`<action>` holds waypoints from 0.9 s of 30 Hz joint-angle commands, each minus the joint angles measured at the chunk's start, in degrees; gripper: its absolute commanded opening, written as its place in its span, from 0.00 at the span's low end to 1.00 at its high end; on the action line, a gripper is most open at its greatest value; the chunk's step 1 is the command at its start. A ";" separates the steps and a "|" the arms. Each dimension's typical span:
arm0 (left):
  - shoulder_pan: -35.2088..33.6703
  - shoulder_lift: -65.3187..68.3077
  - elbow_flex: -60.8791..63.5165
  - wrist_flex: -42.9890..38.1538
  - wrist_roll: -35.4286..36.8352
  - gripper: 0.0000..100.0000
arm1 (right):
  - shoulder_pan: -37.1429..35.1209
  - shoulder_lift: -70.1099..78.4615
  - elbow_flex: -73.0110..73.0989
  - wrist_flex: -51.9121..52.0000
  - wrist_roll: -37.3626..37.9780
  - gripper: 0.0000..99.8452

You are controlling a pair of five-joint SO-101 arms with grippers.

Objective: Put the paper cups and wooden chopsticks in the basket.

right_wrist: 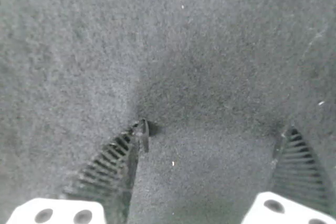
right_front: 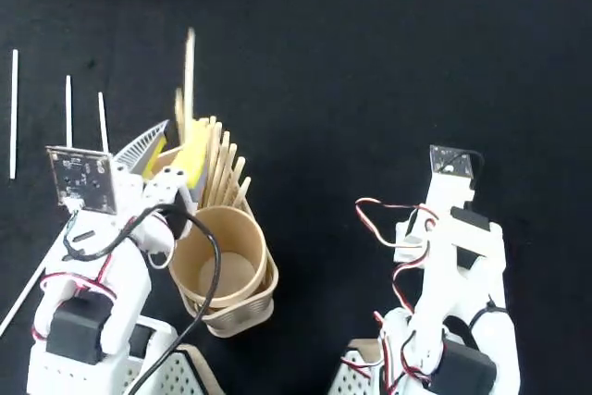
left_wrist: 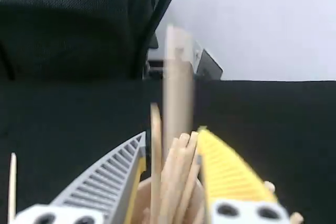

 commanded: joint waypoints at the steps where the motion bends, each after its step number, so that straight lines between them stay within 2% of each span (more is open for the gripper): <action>1: 0.22 -4.66 -6.55 3.87 2.99 0.20 | 0.62 -0.66 0.31 0.00 0.35 0.38; 4: -2.95 -9.05 -11.21 8.18 2.55 0.20 | 0.62 -0.66 0.31 0.00 0.35 0.38; 8: -19.21 -10.02 -18.24 12.57 -2.90 0.20 | 0.62 -0.66 0.31 0.00 0.35 0.38; 12: -36.26 -3.08 -18.77 14.42 -6.24 0.20 | 0.62 -0.66 0.31 0.00 0.35 0.38; 16: -47.69 10.99 -18.95 18.11 -15.30 0.20 | 0.62 -0.66 0.31 0.00 0.35 0.38; 22: -49.89 30.24 -15.96 22.07 -36.22 0.20 | 0.53 -0.57 0.31 0.00 0.35 0.38; 27: -49.10 39.74 -9.10 20.22 -45.36 0.20 | 0.44 -0.57 0.31 0.00 0.35 0.38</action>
